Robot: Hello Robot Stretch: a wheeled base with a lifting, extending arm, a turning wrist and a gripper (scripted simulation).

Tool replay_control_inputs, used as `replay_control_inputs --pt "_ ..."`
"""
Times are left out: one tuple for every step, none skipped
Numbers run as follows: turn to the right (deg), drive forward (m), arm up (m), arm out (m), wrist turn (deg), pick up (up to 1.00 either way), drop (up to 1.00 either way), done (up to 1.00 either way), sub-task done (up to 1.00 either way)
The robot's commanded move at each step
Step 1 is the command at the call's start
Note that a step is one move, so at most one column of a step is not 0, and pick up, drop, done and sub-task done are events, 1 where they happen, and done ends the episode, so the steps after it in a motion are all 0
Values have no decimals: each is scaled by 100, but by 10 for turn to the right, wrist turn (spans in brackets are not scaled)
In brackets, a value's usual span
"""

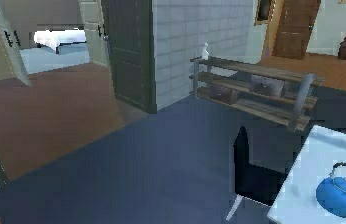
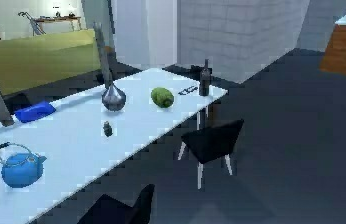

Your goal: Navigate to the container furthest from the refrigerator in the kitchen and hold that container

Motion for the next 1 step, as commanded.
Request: replay_control_inputs --pt "0 100 0 0 0 0 0 0 0"
